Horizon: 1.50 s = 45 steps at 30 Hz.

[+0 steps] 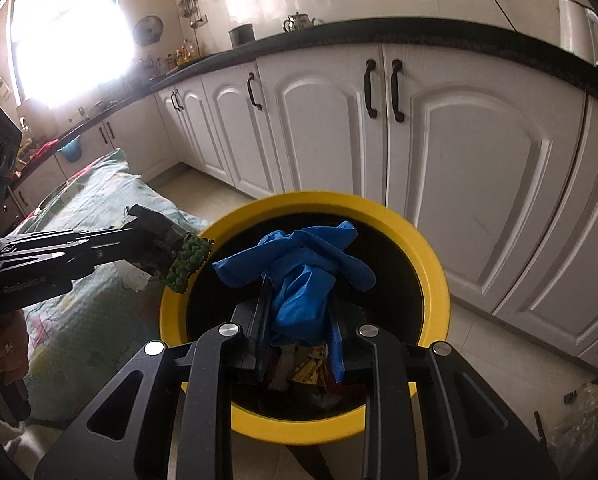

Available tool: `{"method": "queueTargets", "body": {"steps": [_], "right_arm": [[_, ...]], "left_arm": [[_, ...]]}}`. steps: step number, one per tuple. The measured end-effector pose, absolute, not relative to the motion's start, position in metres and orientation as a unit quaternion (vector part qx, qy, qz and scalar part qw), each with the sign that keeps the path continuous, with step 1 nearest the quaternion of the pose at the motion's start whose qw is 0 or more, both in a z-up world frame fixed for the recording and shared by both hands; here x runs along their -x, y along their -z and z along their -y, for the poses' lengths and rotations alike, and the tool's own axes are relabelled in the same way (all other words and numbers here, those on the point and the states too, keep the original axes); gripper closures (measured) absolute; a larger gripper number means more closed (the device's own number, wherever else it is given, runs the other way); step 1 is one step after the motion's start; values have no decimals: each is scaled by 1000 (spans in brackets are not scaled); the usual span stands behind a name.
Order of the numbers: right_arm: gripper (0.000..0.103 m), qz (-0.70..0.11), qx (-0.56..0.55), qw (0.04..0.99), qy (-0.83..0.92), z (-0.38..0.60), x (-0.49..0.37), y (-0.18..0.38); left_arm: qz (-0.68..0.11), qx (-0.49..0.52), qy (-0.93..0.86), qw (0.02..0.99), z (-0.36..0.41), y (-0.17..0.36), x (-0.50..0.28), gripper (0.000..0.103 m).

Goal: Collect trash
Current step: 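Carry the dark green wrapper and blue glove with both tools over the bin, then open both tools to drop the green wrapper and blue glove into the bin, then move both open tools back toward the remaining candy wrappers on the bed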

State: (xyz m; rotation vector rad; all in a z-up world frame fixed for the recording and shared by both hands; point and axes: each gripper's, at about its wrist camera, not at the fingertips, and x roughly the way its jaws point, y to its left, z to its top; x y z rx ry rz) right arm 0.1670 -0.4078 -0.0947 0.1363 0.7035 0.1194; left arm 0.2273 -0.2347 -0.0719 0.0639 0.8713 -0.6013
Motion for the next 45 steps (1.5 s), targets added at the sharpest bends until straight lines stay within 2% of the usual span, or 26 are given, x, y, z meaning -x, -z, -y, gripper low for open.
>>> {"method": "queueTargets", "body": {"steps": [6,12,14,16,18,22,23,25,26,35,45], "right_arm": [[77,-357,-72,930,-56,412,-170,106],[67,-362,-76,928,-47,418,-170,111],[63,-361,-77,929,-41,420,-170,111],[60,-359,-80,929,-34,423,-170,112],[55,-356,-84,930,-27,427,-169,111],[40,-344,-93,934,-14,431,-166,106],[39,-340,-94,936,-12,432,-165,104],[34,-333,-93,938,-9,432,-165,100],[29,-328,-93,940,-6,431,-163,97],[20,-297,-92,950,-6,421,-155,75],[17,-269,-85,959,-20,403,-147,53]], "left_arm": [[-426,-35,288,857,242,84,-233,95],[-436,-44,288,852,250,90,-241,84],[-437,-43,285,852,248,91,-242,76],[-437,-40,279,854,245,91,-242,63],[-437,-37,272,857,240,90,-241,59],[-429,-30,259,865,229,85,-237,32],[-426,-26,256,868,225,83,-235,30],[-421,-17,250,872,219,79,-233,16],[-417,-11,247,875,214,77,-231,12],[-380,5,220,898,186,50,-216,11],[-330,10,184,926,150,20,-191,11]]}}
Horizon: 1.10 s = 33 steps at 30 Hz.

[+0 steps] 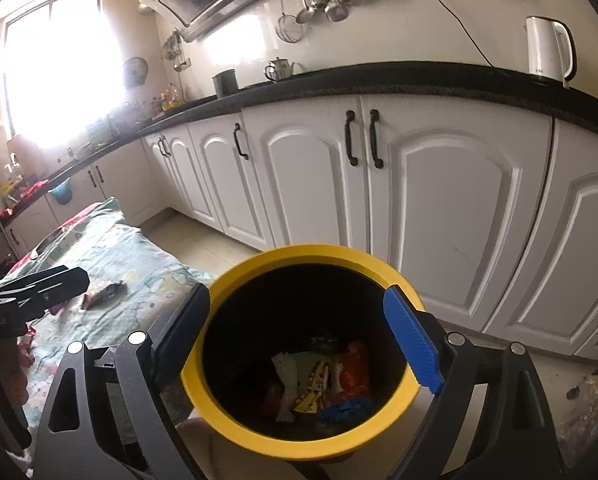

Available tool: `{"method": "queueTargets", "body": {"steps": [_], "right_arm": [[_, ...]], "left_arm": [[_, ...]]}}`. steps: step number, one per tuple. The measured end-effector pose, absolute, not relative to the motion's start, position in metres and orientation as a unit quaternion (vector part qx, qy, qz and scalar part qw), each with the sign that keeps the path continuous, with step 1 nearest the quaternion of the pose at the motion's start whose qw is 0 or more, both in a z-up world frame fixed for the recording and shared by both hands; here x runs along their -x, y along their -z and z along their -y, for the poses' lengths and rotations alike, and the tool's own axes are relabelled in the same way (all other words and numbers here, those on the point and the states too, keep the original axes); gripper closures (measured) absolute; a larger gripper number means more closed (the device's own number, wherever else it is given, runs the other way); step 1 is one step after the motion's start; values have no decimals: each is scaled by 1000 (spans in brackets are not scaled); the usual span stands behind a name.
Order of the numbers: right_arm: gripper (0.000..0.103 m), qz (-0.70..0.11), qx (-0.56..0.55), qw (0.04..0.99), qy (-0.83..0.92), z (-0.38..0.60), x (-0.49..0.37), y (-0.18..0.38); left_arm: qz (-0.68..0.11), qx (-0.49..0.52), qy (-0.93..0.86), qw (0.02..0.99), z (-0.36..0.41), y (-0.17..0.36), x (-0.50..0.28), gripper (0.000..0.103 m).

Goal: Collect trash
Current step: 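Move both open tools back toward the remaining candy wrappers on the bed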

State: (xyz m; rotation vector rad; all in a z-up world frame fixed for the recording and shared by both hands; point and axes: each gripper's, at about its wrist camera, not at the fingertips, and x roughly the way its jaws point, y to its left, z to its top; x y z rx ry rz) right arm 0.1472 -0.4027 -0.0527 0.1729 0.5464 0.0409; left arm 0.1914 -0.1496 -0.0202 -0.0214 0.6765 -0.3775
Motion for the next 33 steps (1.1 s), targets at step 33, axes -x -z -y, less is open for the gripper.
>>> {"method": "queueTargets", "body": {"steps": [33], "right_arm": [[16,-239,-28,960,-142,275,-133,10]], "left_arm": [[-274,40,82,957,26,-4,-138,11]]}}
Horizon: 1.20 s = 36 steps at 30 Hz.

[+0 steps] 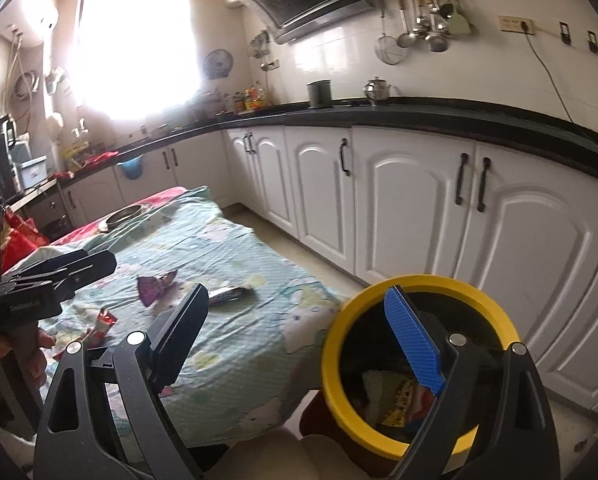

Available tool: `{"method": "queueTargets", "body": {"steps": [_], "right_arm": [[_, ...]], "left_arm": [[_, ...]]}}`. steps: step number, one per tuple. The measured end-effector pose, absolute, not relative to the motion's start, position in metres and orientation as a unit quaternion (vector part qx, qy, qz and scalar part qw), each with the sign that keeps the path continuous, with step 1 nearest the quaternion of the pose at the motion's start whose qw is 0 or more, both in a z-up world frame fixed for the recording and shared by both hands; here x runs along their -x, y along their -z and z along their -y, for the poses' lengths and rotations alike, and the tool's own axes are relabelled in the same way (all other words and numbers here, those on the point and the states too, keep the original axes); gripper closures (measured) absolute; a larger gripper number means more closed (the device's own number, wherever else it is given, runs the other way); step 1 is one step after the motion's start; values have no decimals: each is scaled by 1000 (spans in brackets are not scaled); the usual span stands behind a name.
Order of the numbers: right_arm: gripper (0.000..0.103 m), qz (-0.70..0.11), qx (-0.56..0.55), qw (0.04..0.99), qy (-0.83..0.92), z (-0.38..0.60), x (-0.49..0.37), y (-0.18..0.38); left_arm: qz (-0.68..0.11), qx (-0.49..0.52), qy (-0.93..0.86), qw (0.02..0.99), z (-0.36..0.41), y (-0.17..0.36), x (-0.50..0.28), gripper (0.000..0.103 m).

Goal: Collect trash
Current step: 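Move both open tools back toward the remaining candy wrappers on the bed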

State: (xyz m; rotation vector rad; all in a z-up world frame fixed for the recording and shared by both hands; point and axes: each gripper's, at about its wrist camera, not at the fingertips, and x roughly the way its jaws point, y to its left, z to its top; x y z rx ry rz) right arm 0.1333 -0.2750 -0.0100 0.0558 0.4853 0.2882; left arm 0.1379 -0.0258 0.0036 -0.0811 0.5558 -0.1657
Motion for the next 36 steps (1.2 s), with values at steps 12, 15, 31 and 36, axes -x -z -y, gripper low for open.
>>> {"method": "queueTargets", "body": {"steps": [12,15,31,36], "right_arm": [[16,-242,-2,953,-182,230,-135,8],[16,-246,5,950,-192,219,-138,10],[16,-283,28,937,-204,177,-181,33],[16,-297,31,933,-202,165,-197,40]], "left_arm": [[-273,52,57,959,-9,-4,-131,11],[-275,58,52,958,-18,-4,-132,11],[-307,90,17,947,-91,10,-134,11],[-336,106,19,936,-111,26,-130,20]]}}
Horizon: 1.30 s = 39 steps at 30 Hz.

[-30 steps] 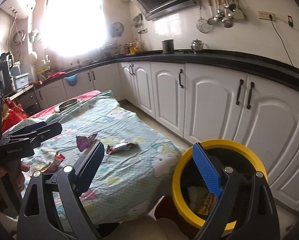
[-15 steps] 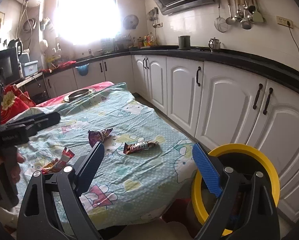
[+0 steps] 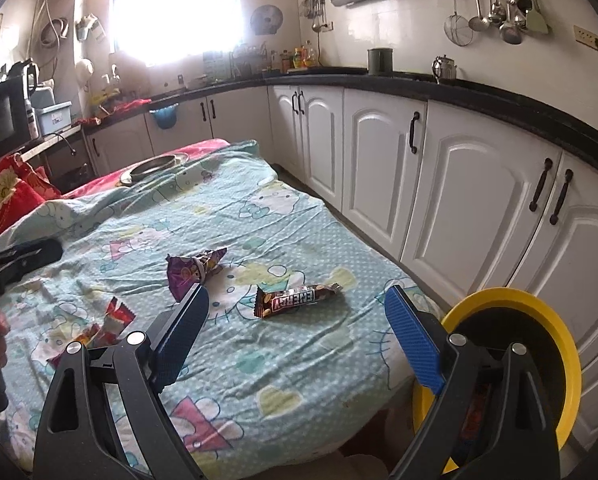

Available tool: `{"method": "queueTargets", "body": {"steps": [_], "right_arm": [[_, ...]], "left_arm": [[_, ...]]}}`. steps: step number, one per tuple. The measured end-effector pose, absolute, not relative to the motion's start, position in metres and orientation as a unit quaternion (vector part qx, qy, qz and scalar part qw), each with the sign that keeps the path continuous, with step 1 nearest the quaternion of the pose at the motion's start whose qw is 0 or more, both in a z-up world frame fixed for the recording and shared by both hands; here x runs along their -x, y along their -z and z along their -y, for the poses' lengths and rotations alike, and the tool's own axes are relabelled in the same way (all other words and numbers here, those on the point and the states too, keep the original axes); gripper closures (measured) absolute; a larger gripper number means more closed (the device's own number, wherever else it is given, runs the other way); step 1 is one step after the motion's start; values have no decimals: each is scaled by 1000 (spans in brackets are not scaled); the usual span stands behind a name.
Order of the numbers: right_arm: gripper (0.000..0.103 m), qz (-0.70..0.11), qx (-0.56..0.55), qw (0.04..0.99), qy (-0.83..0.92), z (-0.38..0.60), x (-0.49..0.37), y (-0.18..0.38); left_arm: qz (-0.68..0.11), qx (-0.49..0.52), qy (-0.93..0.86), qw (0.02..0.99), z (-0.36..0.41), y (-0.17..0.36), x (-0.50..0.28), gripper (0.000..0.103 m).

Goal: Collect trash
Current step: 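Move both open tools back toward the remaining candy wrappers on the bed, then grasp the orange-pink wrapper with the left tool while the right tool grasps the brown candy bar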

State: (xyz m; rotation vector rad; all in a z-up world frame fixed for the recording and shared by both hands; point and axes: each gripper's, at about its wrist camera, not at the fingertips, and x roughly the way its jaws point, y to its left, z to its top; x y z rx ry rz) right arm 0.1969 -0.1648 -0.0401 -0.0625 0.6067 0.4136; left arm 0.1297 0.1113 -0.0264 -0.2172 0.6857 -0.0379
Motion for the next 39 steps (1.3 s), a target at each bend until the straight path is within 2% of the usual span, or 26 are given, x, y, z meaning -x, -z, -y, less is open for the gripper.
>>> {"method": "queueTargets", "body": {"steps": [9,16,22,24,27,29,34,35,39], "right_arm": [[16,-324,33,928,-183,147,-224,57],[17,-361,24,919,-155,137,-254,80],[33,-405,-16,903,-142,136,-278,100],[42,-415,-24,899,-140,136,-282,105],[50,-414,-16,899,-143,132,-282,108],[50,-412,-10,899,-149,131,-280,108],[55,-406,-7,899,-167,132,-275,108],[68,-405,-8,898,-169,133,-274,108],[69,-406,-14,895,-184,138,-271,107]], "left_arm": [[-401,123,46,906,-119,64,-122,45],[-426,138,55,892,-120,81,-119,57],[-438,121,62,889,-113,88,-116,69],[-440,114,63,888,-112,88,-117,72],[-444,109,62,887,-111,91,-117,80],[-445,107,61,887,-111,92,-116,82],[-446,103,66,886,-110,92,-117,97],[-447,99,67,887,-109,92,-117,98],[-447,87,68,888,-106,91,-117,101]]}}
